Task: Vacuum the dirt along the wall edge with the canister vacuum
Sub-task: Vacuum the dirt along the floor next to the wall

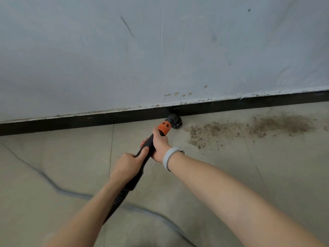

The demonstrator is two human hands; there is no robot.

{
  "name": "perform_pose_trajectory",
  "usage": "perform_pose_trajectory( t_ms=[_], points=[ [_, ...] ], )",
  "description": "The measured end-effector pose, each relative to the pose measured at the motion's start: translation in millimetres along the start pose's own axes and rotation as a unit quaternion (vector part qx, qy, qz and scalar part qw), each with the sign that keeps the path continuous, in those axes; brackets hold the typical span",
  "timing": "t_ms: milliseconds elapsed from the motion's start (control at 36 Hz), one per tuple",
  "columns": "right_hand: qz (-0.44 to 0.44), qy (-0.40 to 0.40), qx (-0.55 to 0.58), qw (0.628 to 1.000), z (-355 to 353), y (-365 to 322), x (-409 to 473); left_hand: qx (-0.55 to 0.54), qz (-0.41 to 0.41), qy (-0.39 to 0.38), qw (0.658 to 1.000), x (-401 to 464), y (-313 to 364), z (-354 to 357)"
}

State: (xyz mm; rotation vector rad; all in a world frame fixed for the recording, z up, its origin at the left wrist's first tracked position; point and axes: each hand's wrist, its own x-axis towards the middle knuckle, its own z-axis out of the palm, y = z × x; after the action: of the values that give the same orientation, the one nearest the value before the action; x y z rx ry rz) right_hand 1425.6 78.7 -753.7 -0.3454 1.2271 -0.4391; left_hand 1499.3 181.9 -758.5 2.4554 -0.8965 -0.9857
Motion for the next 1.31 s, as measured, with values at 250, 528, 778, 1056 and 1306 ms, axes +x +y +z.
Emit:
perform_pose_trajectory(
  t_ms=[250, 528, 778, 1056, 1306],
  points=[
    [-0.009, 0.002, -0.084, 0.996, -10, 33, 12, -0.067, -0.023, 0.009, 0.997, -12, -35, 34],
    [-0.016, 0.025, -0.046, 0.999, -47, 21, 5, -0.045, 0.019, -0.029, 0.998, -21, -14, 51],
    [-0.039, 0.053, -0.058, 0.996, -81, -1, 0, -0.037, 0.05, -0.048, 0.997, -29, 18, 78],
    [-0.042, 0.037, -0.064, 0.996, -76, -2, 1, -0.038, 0.043, -0.03, 0.998, -26, 18, 76],
    [-0.059, 0.053, -0.068, 0.995, -92, -19, 18, -0.04, 0.05, -0.037, 0.997, -12, 36, 97]
  ],
)
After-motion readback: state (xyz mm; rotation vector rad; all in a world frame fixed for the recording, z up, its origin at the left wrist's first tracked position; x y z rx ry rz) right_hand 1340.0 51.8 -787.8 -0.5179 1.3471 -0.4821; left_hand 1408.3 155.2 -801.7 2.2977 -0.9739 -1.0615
